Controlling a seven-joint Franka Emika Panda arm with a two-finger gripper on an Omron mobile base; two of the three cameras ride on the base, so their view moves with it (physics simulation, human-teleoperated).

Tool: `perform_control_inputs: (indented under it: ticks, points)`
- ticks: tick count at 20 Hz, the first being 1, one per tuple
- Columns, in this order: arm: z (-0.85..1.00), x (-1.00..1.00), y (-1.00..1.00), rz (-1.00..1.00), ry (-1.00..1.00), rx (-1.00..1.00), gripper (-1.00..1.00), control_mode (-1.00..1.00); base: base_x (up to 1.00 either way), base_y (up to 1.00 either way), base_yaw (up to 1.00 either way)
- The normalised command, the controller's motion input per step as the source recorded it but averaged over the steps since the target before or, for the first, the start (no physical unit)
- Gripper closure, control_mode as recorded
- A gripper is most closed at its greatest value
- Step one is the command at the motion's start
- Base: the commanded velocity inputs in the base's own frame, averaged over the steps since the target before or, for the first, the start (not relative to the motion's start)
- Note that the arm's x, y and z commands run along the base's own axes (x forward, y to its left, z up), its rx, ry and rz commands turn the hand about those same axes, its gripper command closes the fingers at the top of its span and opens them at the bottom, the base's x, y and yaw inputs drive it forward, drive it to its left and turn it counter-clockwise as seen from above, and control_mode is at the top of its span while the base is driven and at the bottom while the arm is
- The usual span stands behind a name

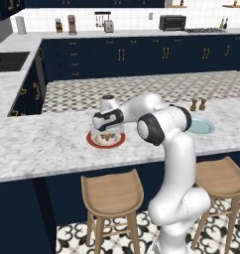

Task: Pick the chicken drumstick and broccoli from their plates and place them in the bowl. Then put the bowl in the fridge.

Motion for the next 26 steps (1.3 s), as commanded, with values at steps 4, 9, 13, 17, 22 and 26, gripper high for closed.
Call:
perform_control_inputs:
  ticks: [4,9,13,17,22,26]
  points:
    - [0.7,-0.53,-0.37,0.0,0.0,0.0,1.0,-1.0,0.0,0.0,0.0]
    - [0.37,-0.5,-0.71,-0.02,0.0,0.0,1.0,-1.0,0.0,0.0,0.0]
    - [0.42,-0.41,-0.88,-0.03,0.0,0.0,1.0,-1.0,0.0,0.0,0.0]
    - [0.6,-0.04,-0.84,-0.06,0.0,0.0,1.0,-1.0,0.0,0.0,0.0]
    - [0.65,0.0,-0.86,-0.06,0.0,0.0,1.0,-1.0,0.0,0.0,0.0]
    - [0.06,0.17,-0.94,-0.01,0.0,0.01,1.0,-1.0,0.0,0.0,0.0]
